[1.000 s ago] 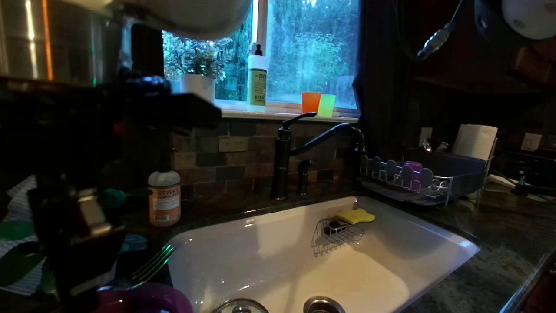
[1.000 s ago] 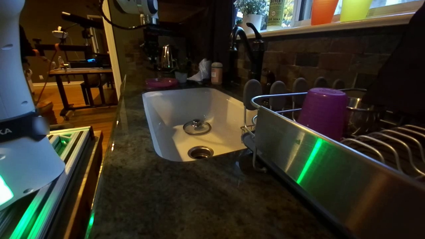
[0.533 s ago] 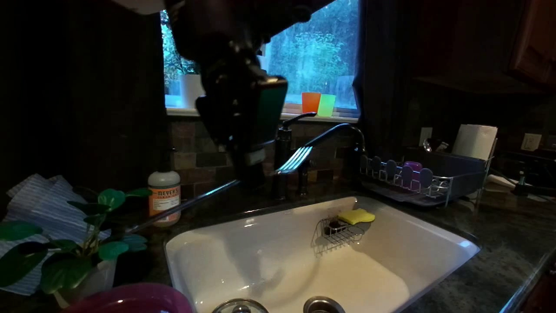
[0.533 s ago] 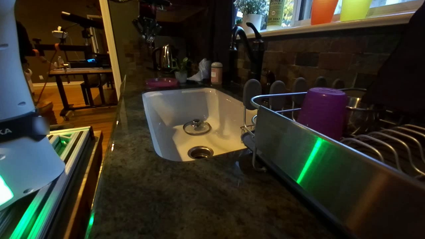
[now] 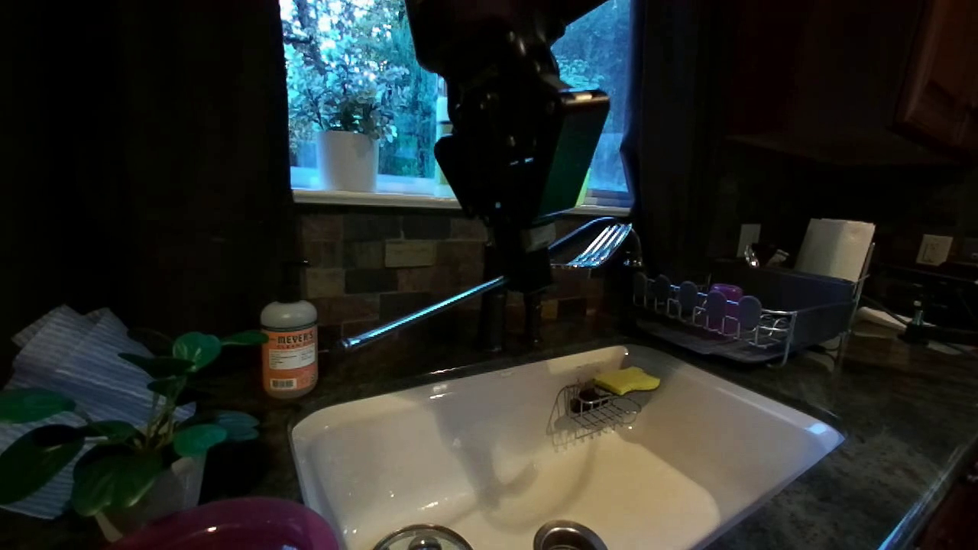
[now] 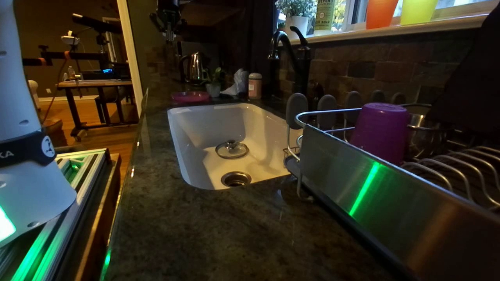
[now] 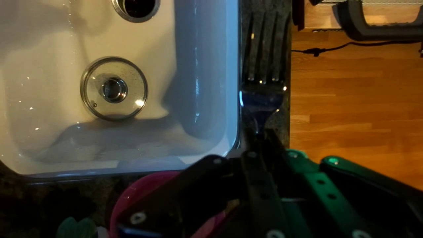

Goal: Pick up the folk and put it in the dish dryer

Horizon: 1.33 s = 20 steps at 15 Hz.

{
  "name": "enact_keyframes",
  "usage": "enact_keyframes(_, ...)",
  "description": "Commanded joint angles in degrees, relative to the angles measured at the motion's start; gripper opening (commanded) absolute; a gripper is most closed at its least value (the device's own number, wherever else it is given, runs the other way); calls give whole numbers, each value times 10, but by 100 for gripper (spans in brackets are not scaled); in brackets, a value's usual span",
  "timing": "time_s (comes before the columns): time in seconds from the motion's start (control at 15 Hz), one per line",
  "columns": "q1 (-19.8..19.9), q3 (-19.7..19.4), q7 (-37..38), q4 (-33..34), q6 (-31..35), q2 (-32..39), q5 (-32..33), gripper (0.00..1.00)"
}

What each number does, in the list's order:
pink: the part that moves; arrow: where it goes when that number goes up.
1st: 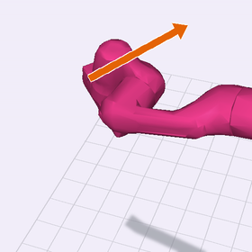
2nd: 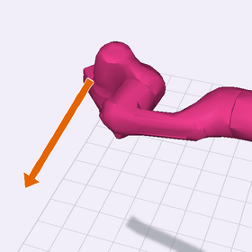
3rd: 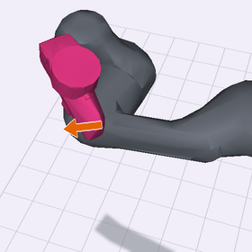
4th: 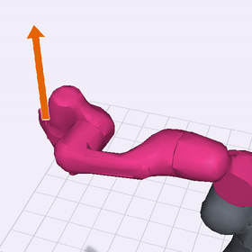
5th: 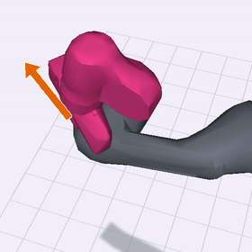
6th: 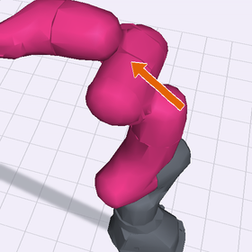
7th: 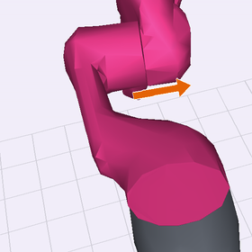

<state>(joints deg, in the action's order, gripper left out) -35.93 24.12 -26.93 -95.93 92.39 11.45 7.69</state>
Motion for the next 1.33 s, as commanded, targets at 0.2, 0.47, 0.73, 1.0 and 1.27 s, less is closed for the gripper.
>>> enact_keyframes(0.2,83,-12,-47,-96,-100,-127,4,2)
enact_keyframes(0.47,133,-40,-31,-127,-221,-218,48,2)
enact_keyframes(0.73,147,-61,-33,-104,-257,-228,63,10)
enact_keyframes(1.0,161,-81,-39,-123,-269,-263,82,2)
enact_keyframes(1.27,196,-130,-92,-147,-323,-281,193,2)
